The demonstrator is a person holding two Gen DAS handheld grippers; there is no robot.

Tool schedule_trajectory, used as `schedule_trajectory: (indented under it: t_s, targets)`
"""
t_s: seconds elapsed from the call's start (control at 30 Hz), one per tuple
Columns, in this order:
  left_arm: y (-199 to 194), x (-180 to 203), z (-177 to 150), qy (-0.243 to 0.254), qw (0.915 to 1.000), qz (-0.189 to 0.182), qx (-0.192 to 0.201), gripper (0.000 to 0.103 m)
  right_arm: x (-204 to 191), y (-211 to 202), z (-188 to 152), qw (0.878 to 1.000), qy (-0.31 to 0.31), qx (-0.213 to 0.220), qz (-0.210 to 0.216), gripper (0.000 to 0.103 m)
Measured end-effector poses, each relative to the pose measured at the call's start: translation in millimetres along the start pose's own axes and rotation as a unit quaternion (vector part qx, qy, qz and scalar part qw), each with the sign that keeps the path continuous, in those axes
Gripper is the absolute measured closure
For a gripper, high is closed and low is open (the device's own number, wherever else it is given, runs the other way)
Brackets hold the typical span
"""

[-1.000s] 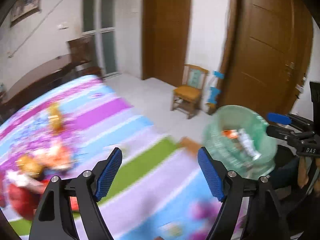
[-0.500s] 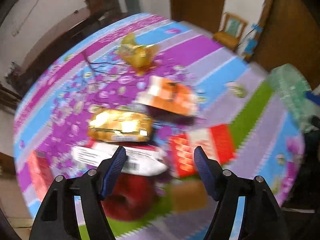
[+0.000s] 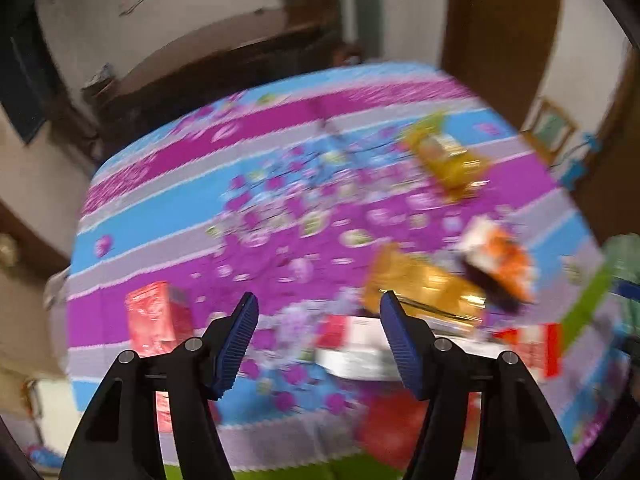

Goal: Collect trash
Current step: 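Move both tools back over the table toward the remaining items, then grasp the beige sponge block with the left tool while the right tool grasps the orange paper cup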

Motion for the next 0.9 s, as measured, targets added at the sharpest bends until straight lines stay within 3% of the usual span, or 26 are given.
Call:
schedule_trajectory:
  t_s: [0.07, 0.2, 0.37, 0.4, 0.47, 0.53, 0.6, 0.9]
  targets:
    - [-17, 10, -1, -0.008, 0.9996, -0.014, 0.024, 0.039, -1, 32, 20, 0.999, 0.019, -0.040, 0.030, 0.032]
    - [-54, 44, -20, -0.009, 0.9963, -0.044, 0.073, 0.039, -9, 79, 49, 0.997, 0.007, -0.071, 0.000, 0.031]
    - [-68, 109, -77, 0.030, 0.9902, -0.095, 0.099, 0.039, -27, 105, 62, 0.995, -0.034, -0.087, -0.032, 0.031]
    - [-68, 128, -89, 0.049, 0.9887, -0.095, 0.105, 0.039, -29, 107, 62, 0.995, -0.042, -0.086, -0.039, 0.031]
    - [-64, 149, -101, 0.065, 0.9901, -0.062, 0.108, 0.039, -31, 113, 63, 0.993, -0.053, -0.086, -0.055, 0.032]
    - [-52, 165, -110, 0.062, 0.9906, -0.063, 0.105, 0.039, -29, 118, 60, 0.993, -0.058, -0.087, -0.063, 0.042]
    - [-36, 178, -112, 0.072, 0.9926, -0.042, 0.089, 0.039, -27, 121, 57, 0.992, -0.064, -0.081, -0.074, 0.046]
    - [0, 170, -110, 0.026, 0.9970, -0.027, 0.067, 0.043, -28, 120, 56, 0.993, -0.066, -0.055, -0.080, 0.051]
Point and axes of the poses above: each gripper's, at about its wrist camera, not at the fingertips, and y roughly the way its jaws point, x to its right, z to its top, the point moved 3 cm from there along y, roughly the way its jaws point, and after that the axes turned 13 degrees about y, right-handed, at the moved point
